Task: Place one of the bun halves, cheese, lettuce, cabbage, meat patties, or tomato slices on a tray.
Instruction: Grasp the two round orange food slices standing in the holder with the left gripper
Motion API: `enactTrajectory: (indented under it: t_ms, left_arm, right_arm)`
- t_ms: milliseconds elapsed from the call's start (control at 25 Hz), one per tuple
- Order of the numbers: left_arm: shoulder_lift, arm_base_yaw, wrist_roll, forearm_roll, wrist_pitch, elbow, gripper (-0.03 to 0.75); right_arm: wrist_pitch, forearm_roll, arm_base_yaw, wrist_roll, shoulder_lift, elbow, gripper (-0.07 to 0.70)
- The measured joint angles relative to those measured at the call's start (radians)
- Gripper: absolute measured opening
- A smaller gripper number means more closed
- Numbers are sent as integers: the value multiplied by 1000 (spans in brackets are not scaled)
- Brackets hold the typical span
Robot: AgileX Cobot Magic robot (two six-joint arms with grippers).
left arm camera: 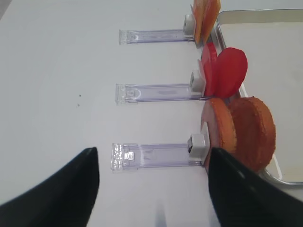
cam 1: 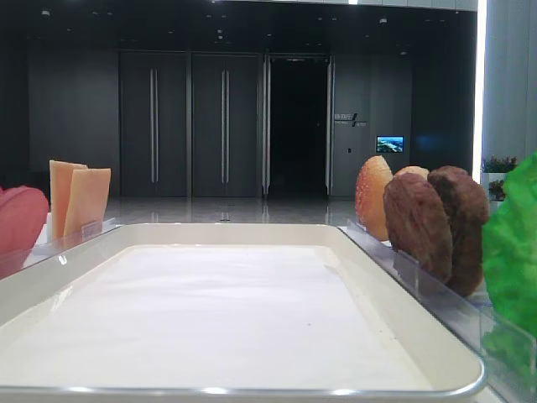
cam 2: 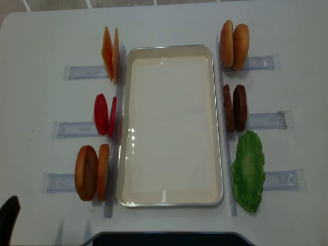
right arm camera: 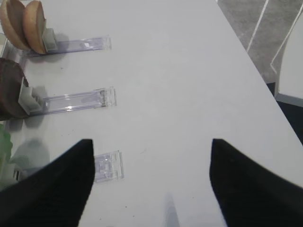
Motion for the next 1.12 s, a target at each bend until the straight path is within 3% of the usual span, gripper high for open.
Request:
enactTrajectory:
  t_ms: [1120]
  left_arm:
    - [4,0,0,0,0,0,537]
  right_arm:
    - [0,0,0,0,0,0,515]
